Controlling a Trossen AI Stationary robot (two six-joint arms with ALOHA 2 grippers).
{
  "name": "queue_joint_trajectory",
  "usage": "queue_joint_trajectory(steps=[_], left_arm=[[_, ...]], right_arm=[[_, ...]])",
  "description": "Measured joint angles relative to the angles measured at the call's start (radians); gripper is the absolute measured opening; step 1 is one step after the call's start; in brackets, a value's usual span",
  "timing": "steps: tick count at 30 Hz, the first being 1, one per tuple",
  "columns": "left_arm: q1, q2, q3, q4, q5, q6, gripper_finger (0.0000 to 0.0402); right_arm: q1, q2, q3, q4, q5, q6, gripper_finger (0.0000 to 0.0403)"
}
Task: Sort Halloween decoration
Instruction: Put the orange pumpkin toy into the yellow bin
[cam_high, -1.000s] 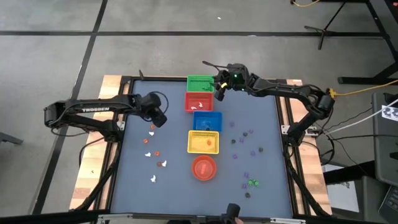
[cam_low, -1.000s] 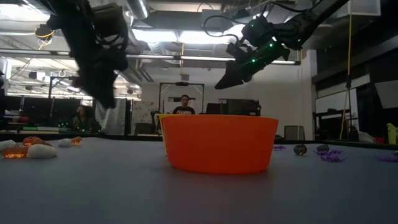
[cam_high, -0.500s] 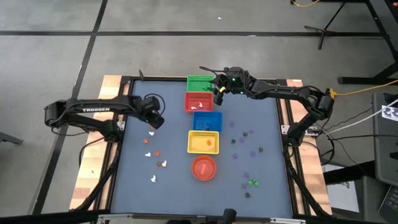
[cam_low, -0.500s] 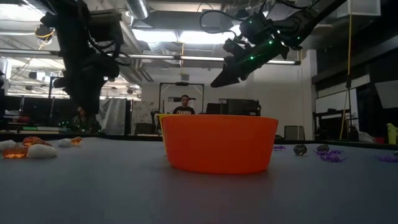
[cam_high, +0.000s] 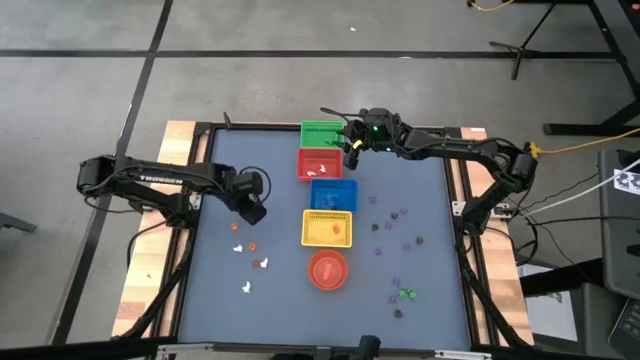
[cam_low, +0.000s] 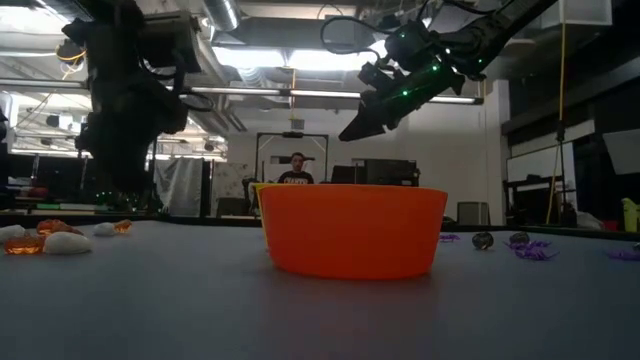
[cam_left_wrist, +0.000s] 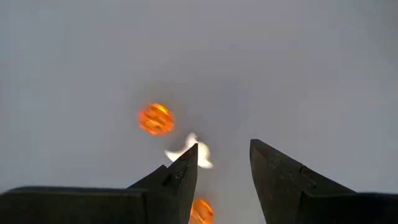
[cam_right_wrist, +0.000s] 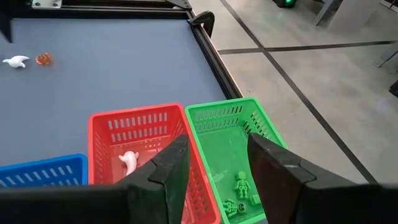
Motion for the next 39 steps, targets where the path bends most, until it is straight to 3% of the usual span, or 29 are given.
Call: queue_joint_trajectory(steps=[9,17,28,39], left_arm=[[-0.186,0.000,0.000,0.032,0.018,-0.076,0.0131],[-0.340,0.002,0.000,0.112,-0.039,-0.076,0.0131],[-0.487,0.002,0.000,0.130,-0.092,-0.066,0.0131],[-0.584,0.002,0.000,0.129,-0.140,0.041,0.0131]], right_arm=[[0.000,0.000,0.000,-0.026,0.000,0.000,0.0160],[0.000,0.001,0.000,-0.070,0.000,0.000,0.0160],[0.000,0.001,0.000,-0.075,0.001,0.000,0.0160],[0.000,0.001,0.000,-0.075,0.001,0.000,0.0160]])
